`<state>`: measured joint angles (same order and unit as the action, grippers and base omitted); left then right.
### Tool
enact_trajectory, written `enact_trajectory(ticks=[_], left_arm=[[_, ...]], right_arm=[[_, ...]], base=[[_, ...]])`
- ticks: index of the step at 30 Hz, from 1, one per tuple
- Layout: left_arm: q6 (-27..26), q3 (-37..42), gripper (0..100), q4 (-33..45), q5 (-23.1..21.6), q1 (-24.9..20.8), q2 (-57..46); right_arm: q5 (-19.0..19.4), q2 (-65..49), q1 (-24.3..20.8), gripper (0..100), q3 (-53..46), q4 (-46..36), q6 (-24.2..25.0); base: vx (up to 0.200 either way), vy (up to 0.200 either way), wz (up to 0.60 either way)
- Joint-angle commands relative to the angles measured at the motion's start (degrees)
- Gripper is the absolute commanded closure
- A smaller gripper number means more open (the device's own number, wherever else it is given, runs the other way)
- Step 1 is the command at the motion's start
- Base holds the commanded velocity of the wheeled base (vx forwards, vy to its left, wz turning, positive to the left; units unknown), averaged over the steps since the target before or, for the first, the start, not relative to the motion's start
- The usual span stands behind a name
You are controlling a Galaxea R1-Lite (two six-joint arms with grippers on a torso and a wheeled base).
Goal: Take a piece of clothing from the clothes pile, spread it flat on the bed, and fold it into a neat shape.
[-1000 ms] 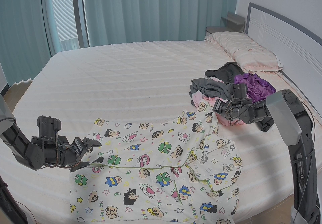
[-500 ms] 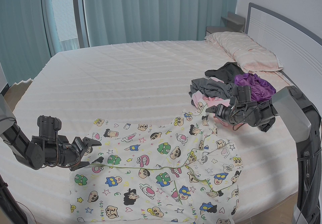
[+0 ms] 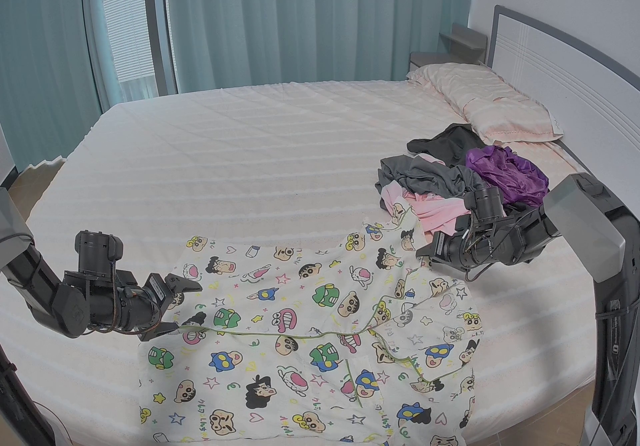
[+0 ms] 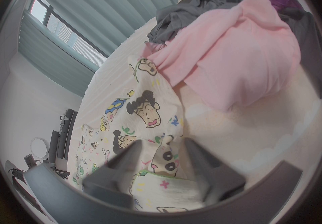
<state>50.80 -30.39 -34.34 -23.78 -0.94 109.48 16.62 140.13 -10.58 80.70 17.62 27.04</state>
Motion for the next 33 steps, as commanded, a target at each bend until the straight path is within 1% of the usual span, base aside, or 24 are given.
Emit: enact_trajectory(ticks=[1, 14, 20, 21, 27, 33], left_arm=[[0.0, 0.07, 0, -0.02, -0.12, -0.03, 0.12], [-0.09, 0.42, 0, -0.02, -0.03, -0.2, 0.12], [-0.09, 0.42, 0, -0.02, -0.03, -0.2, 0.12], [-0.09, 0.42, 0, -0.02, -0.03, -0.2, 0.12], [-0.09, 0.42, 0, -0.02, -0.03, -0.2, 0.12], [-0.09, 0.42, 0, -0.02, -0.03, -0.2, 0.03]], right_arm=[[-0.27, 2.08, -0.49, 100, 0.33, -0.3, -0.06], [-0.36, -3.46, 1.62, 100, -5.47, 0.31, -0.67], [-0.53, -2.85, 2.32, 100, -4.5, 0.75, -0.58], [-0.44, -2.85, 2.41, 0, -4.41, 0.93, -0.5], [-0.36, -4.16, 3.02, 0, -5.47, 0.93, -0.23], [0.26, -9.96, 5.92, 0, -12.15, 1.19, -1.02]], base=[[0.0, 0.0, 0.0], [0.0, 0.0, 0.0], [0.0, 0.0, 0.0], [0.0, 0.0, 0.0], [0.0, 0.0, 0.0], [0.0, 0.0, 0.0]])
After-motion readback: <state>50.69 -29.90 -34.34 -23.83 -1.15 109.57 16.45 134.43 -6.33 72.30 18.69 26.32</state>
